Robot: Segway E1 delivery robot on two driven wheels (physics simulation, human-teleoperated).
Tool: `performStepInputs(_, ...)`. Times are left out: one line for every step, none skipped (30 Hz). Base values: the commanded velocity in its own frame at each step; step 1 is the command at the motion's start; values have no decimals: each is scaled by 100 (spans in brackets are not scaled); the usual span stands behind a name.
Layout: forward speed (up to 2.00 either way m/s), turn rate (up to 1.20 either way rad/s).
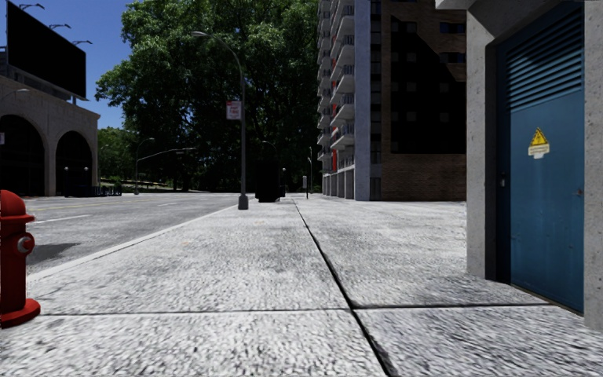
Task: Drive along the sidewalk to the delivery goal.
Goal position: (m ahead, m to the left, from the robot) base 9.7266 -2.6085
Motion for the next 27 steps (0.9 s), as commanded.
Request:
performStepInputs(200,0)
performStepInputs(200,0)
performStepInputs(200,0)
performStepInputs(200,0)
performStepInputs(200,0)
performStepInputs(200,0)
performStepInputs(200,0)
performStepInputs(200,0)
performStepInputs(200,0)
performStepInputs(200,0)
performStepInputs(200,0)
performStepInputs(200,0)
performStepInputs(200,0)
performStepInputs(200,0)
performStepInputs(200,0)
performStepInputs(200,0)
performStepInputs(200,0)
performStepInputs(200,0)
performStepInputs(200,0)
performStepInputs(200,0)
performStepInputs(200,0)
performStepInputs(200,0)
performStepInputs(200,0)
performStepInputs(200,0)
performStepInputs(200,0)
performStepInputs(200,0)
performStepInputs(200,0)
